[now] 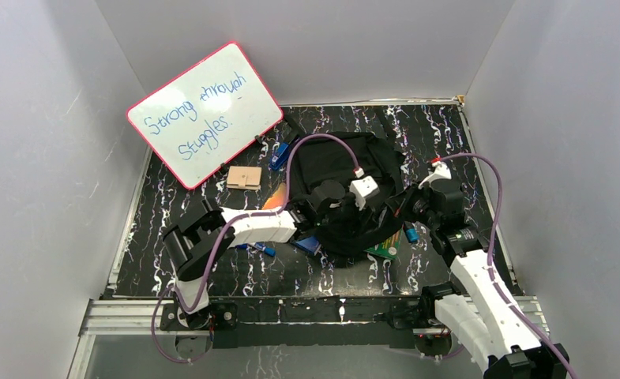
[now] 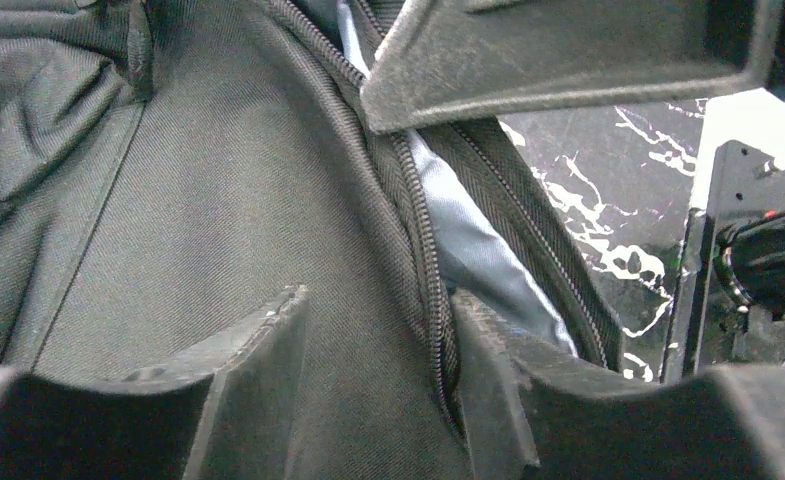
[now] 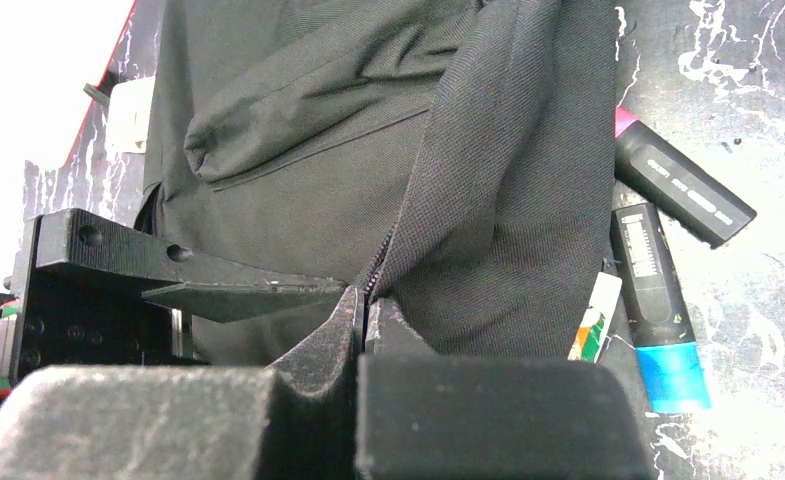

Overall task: Pack the student bag
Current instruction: Unzip the student bag at the center of the board.

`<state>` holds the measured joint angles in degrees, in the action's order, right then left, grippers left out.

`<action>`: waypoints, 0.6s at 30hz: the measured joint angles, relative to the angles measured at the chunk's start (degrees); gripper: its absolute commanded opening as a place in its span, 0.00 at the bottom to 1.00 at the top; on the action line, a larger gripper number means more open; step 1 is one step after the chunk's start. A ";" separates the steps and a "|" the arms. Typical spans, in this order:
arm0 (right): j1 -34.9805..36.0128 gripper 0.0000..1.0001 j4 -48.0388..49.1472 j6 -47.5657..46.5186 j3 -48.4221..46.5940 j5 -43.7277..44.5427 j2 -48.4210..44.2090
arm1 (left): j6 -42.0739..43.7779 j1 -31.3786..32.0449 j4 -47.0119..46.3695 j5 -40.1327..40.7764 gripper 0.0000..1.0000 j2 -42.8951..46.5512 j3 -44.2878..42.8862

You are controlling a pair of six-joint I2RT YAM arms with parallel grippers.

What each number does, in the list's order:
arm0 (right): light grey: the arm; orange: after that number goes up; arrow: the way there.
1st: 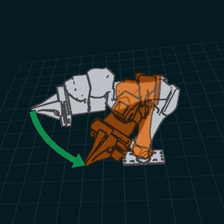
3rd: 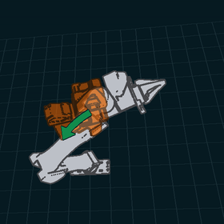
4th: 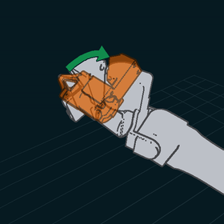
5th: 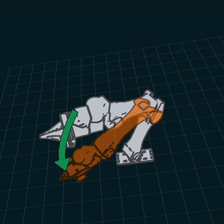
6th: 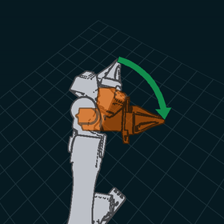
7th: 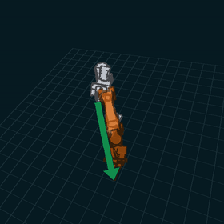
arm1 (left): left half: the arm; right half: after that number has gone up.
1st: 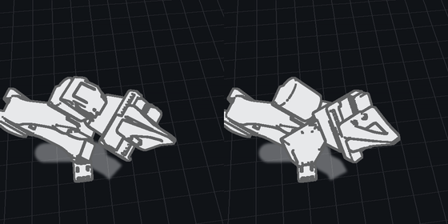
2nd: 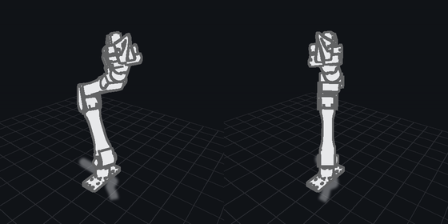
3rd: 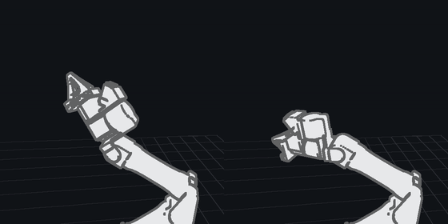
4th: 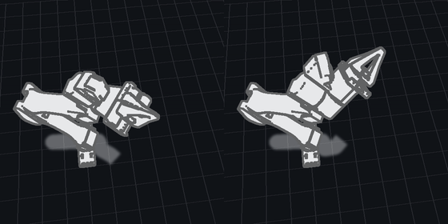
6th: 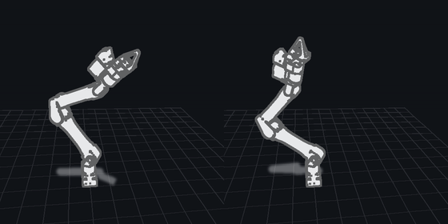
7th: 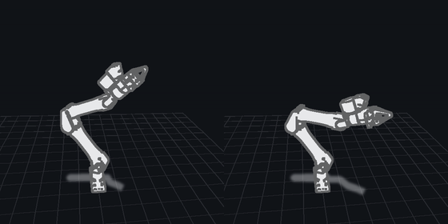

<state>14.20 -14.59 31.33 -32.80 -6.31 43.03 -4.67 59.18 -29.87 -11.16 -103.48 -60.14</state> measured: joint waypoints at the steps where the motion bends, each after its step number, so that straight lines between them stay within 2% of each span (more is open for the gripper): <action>1: 0.00 0.01 -0.26 0.00 0.00 0.15 -0.24 | -0.11 0.04 0.70 0.20 0.34 -0.42 -0.74; 4: 0.00 0.15 -0.79 0.07 0.00 0.66 -1.03 | -0.31 0.20 2.45 0.76 0.13 -0.92 -2.32; 6: 0.00 0.26 -1.40 0.35 0.00 1.22 -1.57 | -0.04 0.22 3.54 1.42 0.06 -0.92 -3.26; 11: 0.00 0.46 -2.84 0.79 0.00 2.12 -2.93 | 1.14 0.52 7.02 4.02 0.00 -0.92 -5.92; 14: 0.00 0.56 -3.98 1.62 0.00 2.23 -3.76 | 2.03 0.46 9.42 5.90 0.00 -0.92 -7.93; 18: 0.00 0.59 -5.79 2.80 0.00 1.66 -4.09 | 2.99 -0.04 11.91 8.02 0.00 -0.92 -10.49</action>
<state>14.20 -20.38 34.13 -32.80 -4.64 38.94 -1.67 59.13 -17.96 -3.14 -104.40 -70.63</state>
